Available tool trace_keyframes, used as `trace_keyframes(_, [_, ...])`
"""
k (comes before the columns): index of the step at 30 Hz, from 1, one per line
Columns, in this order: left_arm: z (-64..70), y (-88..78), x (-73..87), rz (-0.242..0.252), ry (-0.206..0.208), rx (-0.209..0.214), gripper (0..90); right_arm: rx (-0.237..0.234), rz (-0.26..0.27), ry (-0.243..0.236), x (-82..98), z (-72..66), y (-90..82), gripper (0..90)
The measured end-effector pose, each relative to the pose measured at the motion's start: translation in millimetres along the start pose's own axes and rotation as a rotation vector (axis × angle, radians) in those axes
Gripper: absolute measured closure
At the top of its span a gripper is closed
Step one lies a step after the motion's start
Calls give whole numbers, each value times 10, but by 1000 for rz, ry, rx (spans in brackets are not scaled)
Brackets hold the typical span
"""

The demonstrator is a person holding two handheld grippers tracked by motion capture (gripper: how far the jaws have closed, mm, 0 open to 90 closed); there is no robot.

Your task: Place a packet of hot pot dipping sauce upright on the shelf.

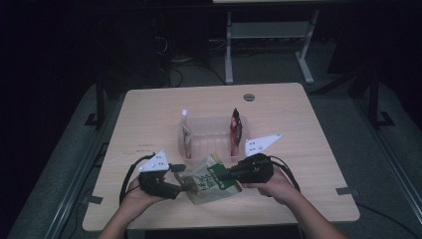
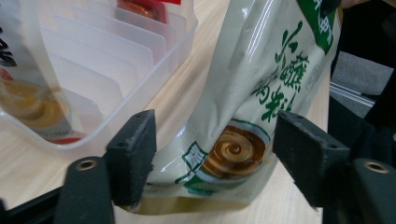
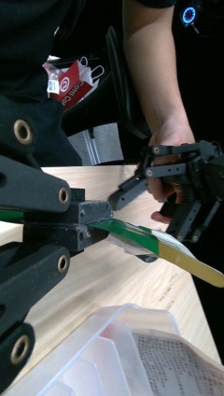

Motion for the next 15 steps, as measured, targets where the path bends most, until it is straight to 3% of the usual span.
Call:
trace_keyframes(4, [-7, -24, 25, -15, -8, 14, 260, 3, 36, 1, -30, -7, -64, 900])
trace_keyframes(11, [-29, -72, 117, -54, -28, -19, 188, 30, 92, -10, -78, -5, -179, 900])
trace_keyframes(15, [-32, -106, 136, -61, -36, -24, 180, 34, 131, 8, -164, -1, -249, 900])
Point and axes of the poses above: each handheld gripper's, and its own axes: y roughly forward along the jaws, x roughly out of its underside, z roughly to its right, the point moved 1 cm from there along y, roughly forward along the jaws, and after that the axes turned 3 degrees about x, right-handed, at the moved point
